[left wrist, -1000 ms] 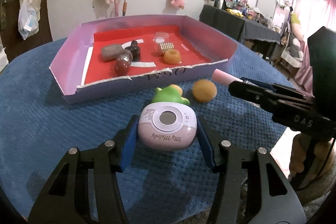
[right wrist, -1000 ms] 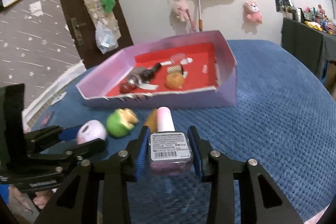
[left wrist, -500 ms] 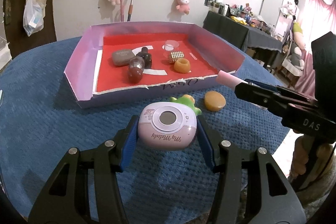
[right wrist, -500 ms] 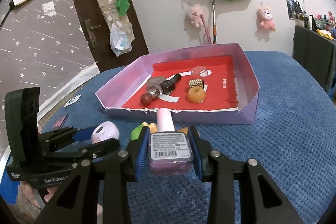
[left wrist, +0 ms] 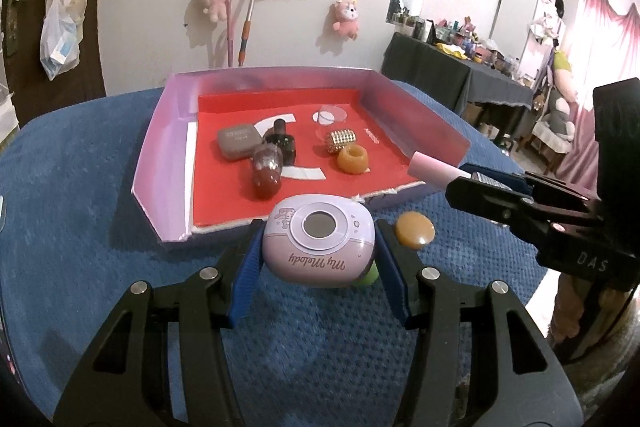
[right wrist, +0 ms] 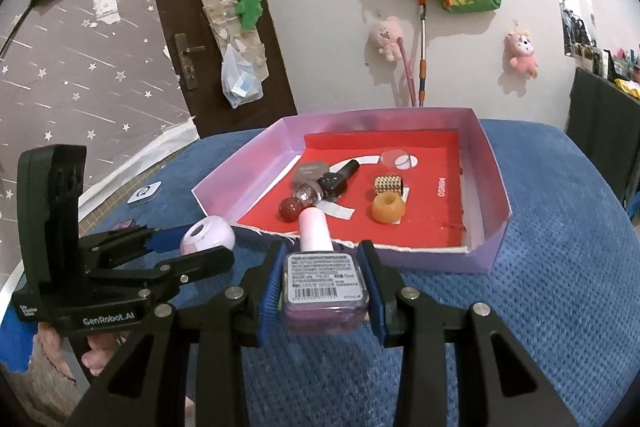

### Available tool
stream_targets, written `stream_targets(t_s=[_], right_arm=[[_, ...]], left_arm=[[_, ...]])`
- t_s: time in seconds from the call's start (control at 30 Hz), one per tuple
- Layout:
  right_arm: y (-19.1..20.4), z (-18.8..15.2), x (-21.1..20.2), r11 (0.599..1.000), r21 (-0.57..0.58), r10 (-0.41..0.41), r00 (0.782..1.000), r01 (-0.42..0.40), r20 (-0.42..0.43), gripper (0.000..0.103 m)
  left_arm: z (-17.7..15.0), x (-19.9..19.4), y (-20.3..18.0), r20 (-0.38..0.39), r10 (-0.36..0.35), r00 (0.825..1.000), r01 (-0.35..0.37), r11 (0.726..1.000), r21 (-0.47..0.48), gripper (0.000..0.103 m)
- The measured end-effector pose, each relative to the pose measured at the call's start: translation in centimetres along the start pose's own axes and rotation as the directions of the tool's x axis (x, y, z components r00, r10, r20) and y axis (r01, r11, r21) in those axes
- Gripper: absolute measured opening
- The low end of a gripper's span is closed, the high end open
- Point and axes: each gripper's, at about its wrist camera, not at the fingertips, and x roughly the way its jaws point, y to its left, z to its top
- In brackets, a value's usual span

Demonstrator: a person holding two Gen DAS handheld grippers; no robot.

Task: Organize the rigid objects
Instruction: 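Carry the My Melody compact and pink nail polish toward the pink box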

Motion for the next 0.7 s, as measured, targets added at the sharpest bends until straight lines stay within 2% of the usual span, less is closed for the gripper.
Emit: stream_targets(t_s=[0.43, 0.7], right_arm=[[-0.2, 2.2, 0.9, 1.0, -0.03, -0.001, 1.0, 0.001, 0.002, 0.039], [-1.8, 3.3, 2.4, 1.0, -0.005, -0.018, 0.999, 0.017, -0.045, 0.039]], left_arm=[[2.4, 1.6, 0.4, -0.018, -0.021, 1.0, 0.021, 0.999, 0.027, 0.051], [3.6, 3.7, 1.6, -0.068, -0.042, 0.997, 0.042, 0.999, -0.002, 0.051]])
